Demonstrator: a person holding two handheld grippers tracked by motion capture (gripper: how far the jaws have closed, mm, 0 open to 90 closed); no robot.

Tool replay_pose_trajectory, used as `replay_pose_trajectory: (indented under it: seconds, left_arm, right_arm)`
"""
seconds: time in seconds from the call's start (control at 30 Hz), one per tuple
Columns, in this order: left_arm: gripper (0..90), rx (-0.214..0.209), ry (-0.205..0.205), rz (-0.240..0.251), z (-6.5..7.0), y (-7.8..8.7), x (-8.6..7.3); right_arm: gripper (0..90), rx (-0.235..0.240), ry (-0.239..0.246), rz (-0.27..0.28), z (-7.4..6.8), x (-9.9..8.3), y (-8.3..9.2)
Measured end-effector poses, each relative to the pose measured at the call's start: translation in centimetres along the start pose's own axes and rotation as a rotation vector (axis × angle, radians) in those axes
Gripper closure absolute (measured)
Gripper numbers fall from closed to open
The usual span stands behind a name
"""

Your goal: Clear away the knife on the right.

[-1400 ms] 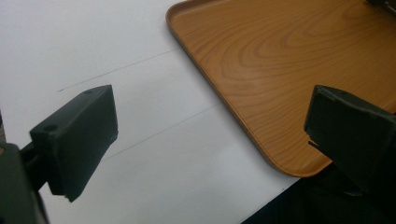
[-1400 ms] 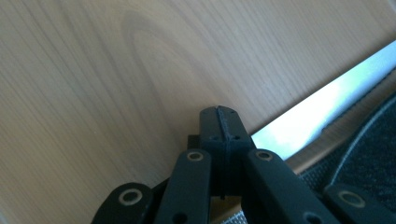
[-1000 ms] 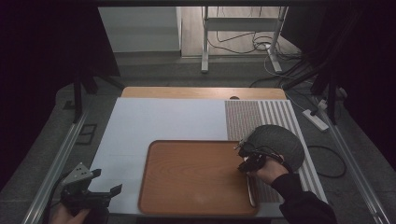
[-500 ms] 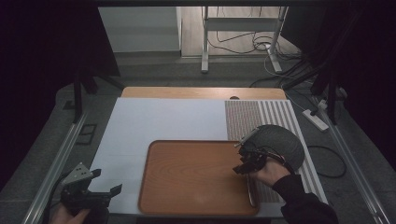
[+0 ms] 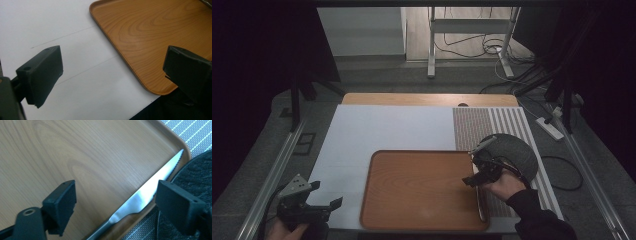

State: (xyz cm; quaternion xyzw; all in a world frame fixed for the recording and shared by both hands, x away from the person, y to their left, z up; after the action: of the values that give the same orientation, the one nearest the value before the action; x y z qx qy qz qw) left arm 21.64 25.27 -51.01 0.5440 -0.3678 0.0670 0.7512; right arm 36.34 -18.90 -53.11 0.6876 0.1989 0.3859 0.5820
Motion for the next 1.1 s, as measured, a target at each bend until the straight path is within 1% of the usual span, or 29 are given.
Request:
replay_pose_trajectory:
  seconds: [0.13,0.23,0.3,0.37,0.57,0.63,0.83,1.1]
  left_arm:
    - [3.9,0.0,0.0,-0.002,0.0,0.0,0.0]
    - [3.9,0.0,0.0,-0.002,0.0,0.0,0.0]
    - [3.9,0.0,0.0,-0.002,0.0,0.0,0.0]
    - [3.9,0.0,0.0,-0.002,0.0,0.0,0.0]
    - [3.9,-0.001,0.0,-0.001,0.0,0.0,0.0]
    - [3.9,0.0,-0.001,-0.002,0.0,0.0,0.0]
    - [3.8,0.0,-0.002,-0.002,0.0,0.0,0.0]
    - [3.9,-0.002,-0.001,-0.001,0.0,0.0,0.0]
  right_arm:
    - [10.8,0.003,-0.016,0.029,0.0,-0.1,0.3]
    - [8.9,-0.001,-0.007,0.045,0.0,-0.4,0.6]
    - [7.1,0.002,-0.009,0.062,0.0,-0.6,1.0]
    - [3.4,0.005,-0.012,0.079,-0.1,-0.7,1.2]
    - [1.3,0.006,-0.016,0.119,-0.2,-1.2,1.9]
    - [0.0,0.002,-0.016,0.128,-0.2,-1.5,2.1]
    - [0.0,-0.012,-0.032,0.15,-0.3,-2.2,2.6]
    - [0.0,-0.024,-0.038,0.158,-0.5,-3.0,2.9]
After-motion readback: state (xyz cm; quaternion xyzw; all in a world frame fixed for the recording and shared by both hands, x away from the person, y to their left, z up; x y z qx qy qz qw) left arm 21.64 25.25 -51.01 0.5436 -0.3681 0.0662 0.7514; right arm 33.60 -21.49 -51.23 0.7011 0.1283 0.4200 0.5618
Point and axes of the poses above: each handheld gripper's, and its own axes: y roughly backward along the jaws, x roughly out of its top, z roughly to its right, the point moved 7 cm from there along -y, roughly forward along the jaws, and after that the axes turned 8 degrees about -z, right-handed, at the moved point
